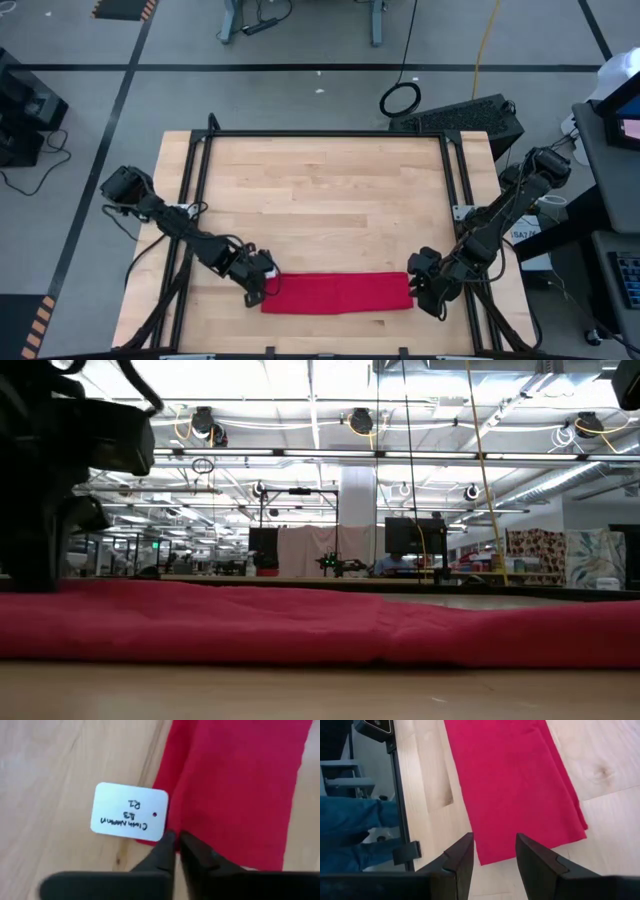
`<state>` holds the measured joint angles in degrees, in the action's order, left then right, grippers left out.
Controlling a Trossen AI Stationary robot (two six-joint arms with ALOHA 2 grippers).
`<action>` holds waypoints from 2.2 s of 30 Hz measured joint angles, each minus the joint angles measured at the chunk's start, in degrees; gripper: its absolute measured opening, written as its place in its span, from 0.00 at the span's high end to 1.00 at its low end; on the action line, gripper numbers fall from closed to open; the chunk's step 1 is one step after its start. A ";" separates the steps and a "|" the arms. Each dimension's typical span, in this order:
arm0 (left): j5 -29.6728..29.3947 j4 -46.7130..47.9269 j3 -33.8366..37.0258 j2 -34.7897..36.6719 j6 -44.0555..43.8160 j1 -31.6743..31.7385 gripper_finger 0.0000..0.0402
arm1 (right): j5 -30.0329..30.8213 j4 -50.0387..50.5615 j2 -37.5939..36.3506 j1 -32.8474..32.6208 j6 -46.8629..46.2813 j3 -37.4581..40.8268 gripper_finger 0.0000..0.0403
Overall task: Roll towel
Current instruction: Roll the red towel
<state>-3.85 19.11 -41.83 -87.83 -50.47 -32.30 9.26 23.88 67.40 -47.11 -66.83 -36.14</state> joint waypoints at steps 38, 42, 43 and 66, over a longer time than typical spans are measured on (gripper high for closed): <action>-1.35 11.48 -7.14 0.68 -0.39 3.46 0.99 | 8.28 -8.94 0.98 -0.26 -0.32 0.04 0.66; -1.32 11.39 -7.14 0.68 -1.75 3.46 0.98 | 11.93 -22.63 5.48 0.28 10.69 0.02 0.67; -1.30 11.41 -7.14 0.68 -2.18 3.46 0.98 | 11.65 -25.56 7.17 0.40 13.24 0.02 0.68; -12.30 18.11 -7.16 0.70 -10.40 3.46 0.83 | 2.20 -45.99 22.64 -0.43 6.09 0.04 0.98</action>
<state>-16.14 37.22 -48.99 -87.13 -60.87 -28.84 11.46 -22.11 90.04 -47.55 -60.73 -36.10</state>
